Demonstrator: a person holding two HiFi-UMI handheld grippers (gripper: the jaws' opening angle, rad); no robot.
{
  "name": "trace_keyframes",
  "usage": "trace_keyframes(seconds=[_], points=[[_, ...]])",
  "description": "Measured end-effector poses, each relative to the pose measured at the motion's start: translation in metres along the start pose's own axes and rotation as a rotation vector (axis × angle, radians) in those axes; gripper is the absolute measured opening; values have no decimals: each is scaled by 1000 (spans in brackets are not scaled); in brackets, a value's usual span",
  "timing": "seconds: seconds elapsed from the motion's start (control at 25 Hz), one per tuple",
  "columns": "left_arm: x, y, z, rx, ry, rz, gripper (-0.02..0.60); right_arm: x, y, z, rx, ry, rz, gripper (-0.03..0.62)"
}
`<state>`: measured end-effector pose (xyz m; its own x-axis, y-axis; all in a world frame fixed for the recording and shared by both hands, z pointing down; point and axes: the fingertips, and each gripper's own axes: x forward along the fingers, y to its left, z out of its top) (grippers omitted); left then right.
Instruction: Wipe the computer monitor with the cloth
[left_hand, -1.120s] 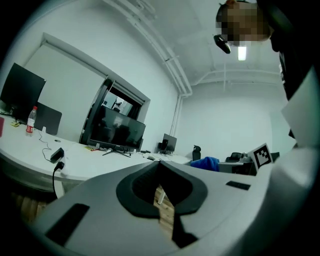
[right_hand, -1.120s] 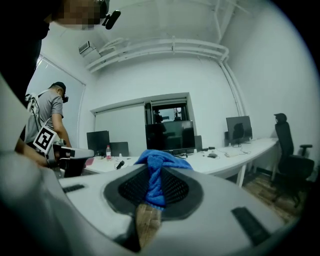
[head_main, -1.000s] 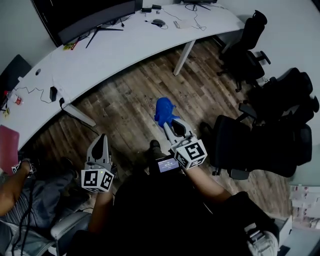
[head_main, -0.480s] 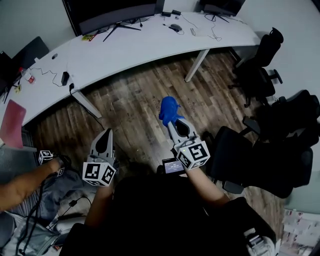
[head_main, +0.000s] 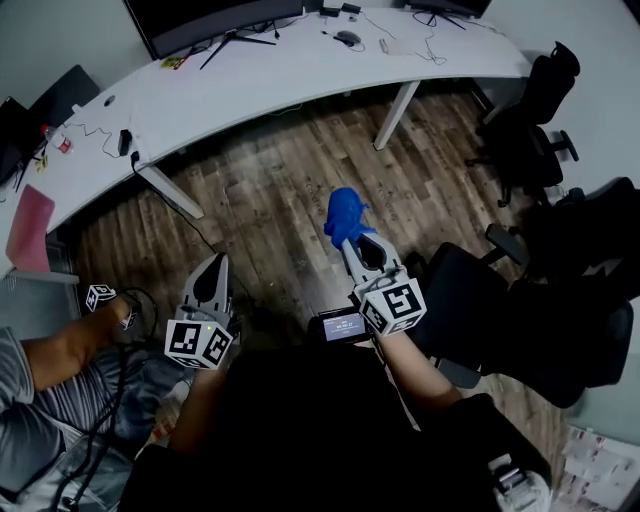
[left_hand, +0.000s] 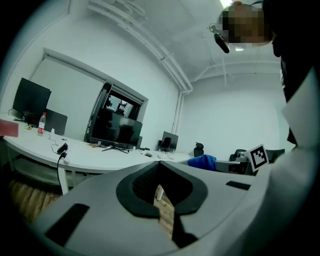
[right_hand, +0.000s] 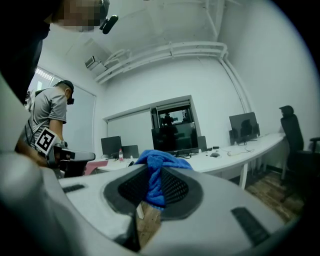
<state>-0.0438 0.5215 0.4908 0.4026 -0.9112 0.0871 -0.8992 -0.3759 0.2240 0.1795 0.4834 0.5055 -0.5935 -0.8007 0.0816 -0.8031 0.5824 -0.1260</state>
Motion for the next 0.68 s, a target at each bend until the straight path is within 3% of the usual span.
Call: trace_keyframes(seconds=[0.2, 0.68], points=[[-4, -6, -4, -4, 2, 30, -6, -4, -8, -16, 14, 20, 21, 58], [3, -8, 14, 4, -29, -24, -6, -9, 2, -9, 1, 19, -3, 58]])
